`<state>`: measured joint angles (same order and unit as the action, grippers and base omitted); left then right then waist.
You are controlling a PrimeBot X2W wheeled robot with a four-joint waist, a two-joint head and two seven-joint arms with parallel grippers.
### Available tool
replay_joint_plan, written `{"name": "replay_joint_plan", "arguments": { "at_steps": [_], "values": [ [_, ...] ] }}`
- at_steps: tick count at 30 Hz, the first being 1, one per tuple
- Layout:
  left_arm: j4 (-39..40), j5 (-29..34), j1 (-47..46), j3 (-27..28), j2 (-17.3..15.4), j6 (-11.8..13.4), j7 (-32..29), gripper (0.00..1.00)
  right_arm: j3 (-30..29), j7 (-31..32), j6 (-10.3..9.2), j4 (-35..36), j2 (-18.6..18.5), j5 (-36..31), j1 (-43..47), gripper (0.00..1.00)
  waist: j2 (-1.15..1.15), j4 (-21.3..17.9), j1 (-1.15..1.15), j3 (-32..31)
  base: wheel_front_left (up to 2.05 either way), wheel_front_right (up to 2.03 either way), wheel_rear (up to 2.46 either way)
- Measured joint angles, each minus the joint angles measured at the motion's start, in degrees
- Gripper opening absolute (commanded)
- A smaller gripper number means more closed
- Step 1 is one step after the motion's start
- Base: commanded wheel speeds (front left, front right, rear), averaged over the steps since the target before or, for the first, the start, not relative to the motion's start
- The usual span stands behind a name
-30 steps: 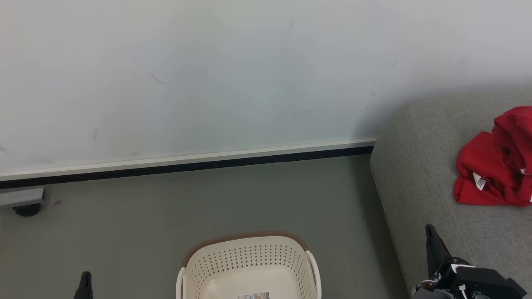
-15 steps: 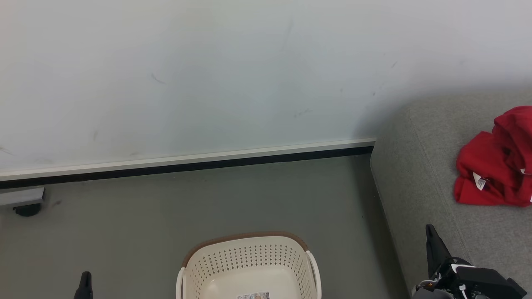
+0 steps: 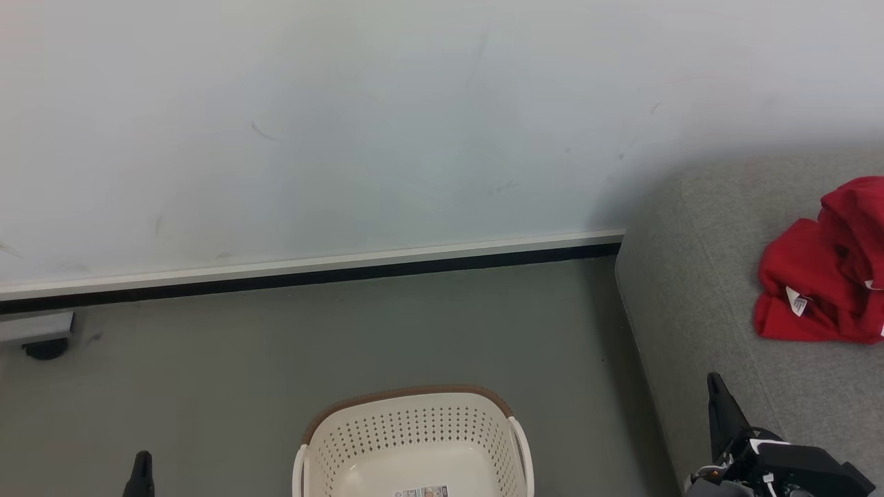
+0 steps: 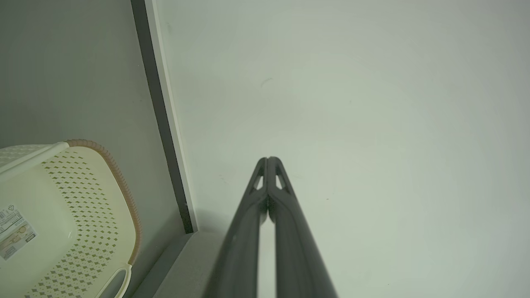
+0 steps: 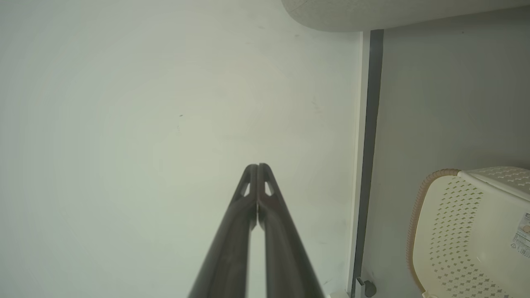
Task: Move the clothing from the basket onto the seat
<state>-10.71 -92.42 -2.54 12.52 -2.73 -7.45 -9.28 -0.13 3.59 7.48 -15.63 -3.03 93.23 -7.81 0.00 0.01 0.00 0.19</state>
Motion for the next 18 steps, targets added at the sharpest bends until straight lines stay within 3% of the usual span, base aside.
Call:
{"name": "replay_joint_plan", "arguments": {
  "at_steps": [18],
  "values": [
    [0.00, 0.00, 0.00, 0.01, 0.00, 0.00, 0.00, 0.00, -0.04, 0.01, 0.00, 0.00, 0.02, -0.04, -0.01, 0.00, 0.00, 0.00, 0.00, 0.00, 0.00, 0.00, 0.00]
  ]
}}
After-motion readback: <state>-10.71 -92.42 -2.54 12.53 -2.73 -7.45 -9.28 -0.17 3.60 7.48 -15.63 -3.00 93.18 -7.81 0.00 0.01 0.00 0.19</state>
